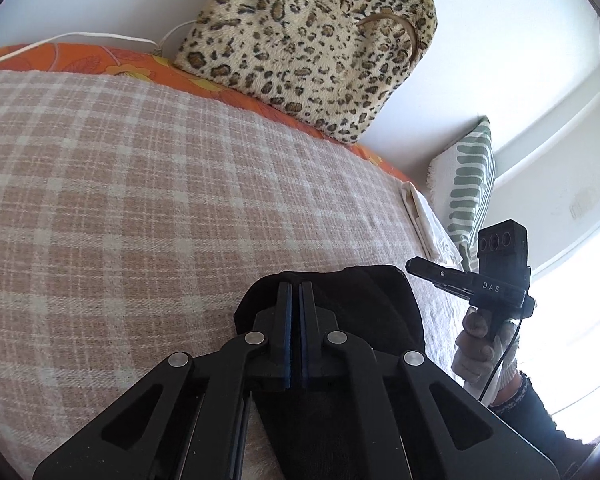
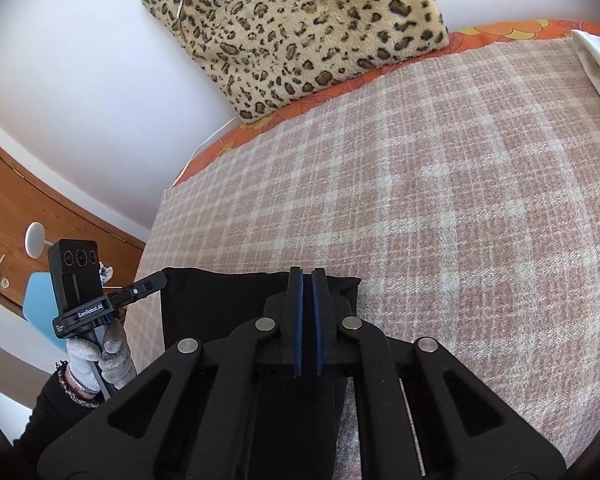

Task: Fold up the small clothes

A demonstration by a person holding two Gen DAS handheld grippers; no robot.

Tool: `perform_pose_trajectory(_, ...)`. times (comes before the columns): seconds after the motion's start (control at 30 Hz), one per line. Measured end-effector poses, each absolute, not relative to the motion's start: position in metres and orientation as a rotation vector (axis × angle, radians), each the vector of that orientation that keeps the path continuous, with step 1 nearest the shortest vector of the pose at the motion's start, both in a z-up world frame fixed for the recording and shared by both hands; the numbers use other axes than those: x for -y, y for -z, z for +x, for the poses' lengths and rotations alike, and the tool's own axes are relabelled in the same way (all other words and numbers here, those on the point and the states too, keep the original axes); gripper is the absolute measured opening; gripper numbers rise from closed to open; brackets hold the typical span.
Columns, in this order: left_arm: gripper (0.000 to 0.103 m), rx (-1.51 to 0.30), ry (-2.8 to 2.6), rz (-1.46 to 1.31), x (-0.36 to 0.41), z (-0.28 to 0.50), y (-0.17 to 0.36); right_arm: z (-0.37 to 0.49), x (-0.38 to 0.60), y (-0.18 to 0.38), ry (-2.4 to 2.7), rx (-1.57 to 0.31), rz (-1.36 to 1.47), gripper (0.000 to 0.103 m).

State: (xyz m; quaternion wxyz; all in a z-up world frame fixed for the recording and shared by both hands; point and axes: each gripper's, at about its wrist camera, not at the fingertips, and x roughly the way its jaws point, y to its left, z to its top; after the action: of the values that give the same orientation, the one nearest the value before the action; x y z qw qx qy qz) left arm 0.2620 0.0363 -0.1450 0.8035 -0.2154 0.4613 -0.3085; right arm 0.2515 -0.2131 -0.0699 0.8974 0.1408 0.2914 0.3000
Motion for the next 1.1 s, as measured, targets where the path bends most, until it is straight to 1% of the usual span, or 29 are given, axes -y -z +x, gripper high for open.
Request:
perform_pose_trajectory(0.07,0.002,-0.999,0.649,-0.467,-0.04,0.261,0.147,0.254,0.216,0.074,-0.611,-0.634,0.294,0.006)
perform_pose_trajectory(0.13,0.006,-1.033,0.645,-0.522,-0.045,0.264,0.152,0.258,0.222,0.078,-0.606,-0.65,0.312,0.006)
perform_pose_trajectory(0.17,0.018,-1.052,0.638,-0.546,-0.046,0.266,0.154,0.26,0.224,0.08,-0.608,-0.658,0.32,0.006)
perform_pose_trajectory(0.2,0.025,-1.06,0.634,-0.564,-0.047,0.266,0.156,0.262,0.224,0.082,-0.607,-0.671,0.324,0.006)
perform_pose_trajectory(0.23,0.025,-1.061,0.634,-0.57,-0.047,0.265,0.157,0.263,0.224,0.084,-0.615,-0.68,0.325,0.006)
perform_pose_trajectory(0.43,0.025,-1.074,0.657,-0.545,-0.032,0.264,0.157,0.261,0.216,0.081,-0.652,-0.676,0.313,0.008)
perform_pose_trajectory(0.47,0.025,-1.076,0.653,-0.531,-0.028,0.264,0.158,0.261,0.214,0.081,-0.653,-0.673,0.31,0.012)
perform_pose_trajectory(0.5,0.022,-1.079,0.653,-0.519,-0.024,0.264,0.158,0.261,0.213,0.08,-0.653,-0.673,0.311,0.015)
perform_pose_trajectory(0.53,0.022,-1.08,0.659,-0.502,-0.021,0.264,0.157,0.261,0.214,0.079,-0.649,-0.667,0.313,0.025)
perform_pose_trajectory(0.57,0.022,-1.082,0.66,-0.485,-0.017,0.263,0.157,0.26,0.216,0.078,-0.642,-0.663,0.312,0.036)
perform_pose_trajectory(0.63,0.022,-1.091,0.663,-0.473,-0.014,0.262,0.158,0.258,0.219,0.076,-0.628,-0.652,0.306,0.04)
perform_pose_trajectory(0.73,0.022,-1.085,0.666,-0.481,-0.013,0.263,0.158,0.259,0.225,0.075,-0.628,-0.652,0.326,0.041)
perform_pose_trajectory(0.77,0.018,-1.079,0.667,-0.482,-0.013,0.264,0.157,0.26,0.227,0.075,-0.641,-0.657,0.343,0.041)
perform_pose_trajectory(0.8,0.017,-1.076,0.668,-0.485,-0.013,0.264,0.157,0.262,0.228,0.076,-0.645,-0.662,0.349,0.041)
perform_pose_trajectory(0.97,0.017,-1.083,0.675,-0.478,-0.011,0.265,0.156,0.265,0.219,0.083,-0.688,-0.694,0.322,0.041)
perform_pose_trajectory(1.03,0.013,-1.079,0.676,-0.461,-0.008,0.265,0.157,0.264,0.211,0.085,-0.703,-0.703,0.303,0.04)
perform_pose_trajectory(1.07,0.007,-1.075,0.673,-0.455,-0.007,0.265,0.158,0.264,0.206,0.085,-0.698,-0.707,0.281,0.034)
perform_pose_trajectory(1.1,0.005,-1.069,0.673,-0.456,-0.007,0.265,0.158,0.264,0.2,0.085,-0.682,-0.711,0.252,0.026)
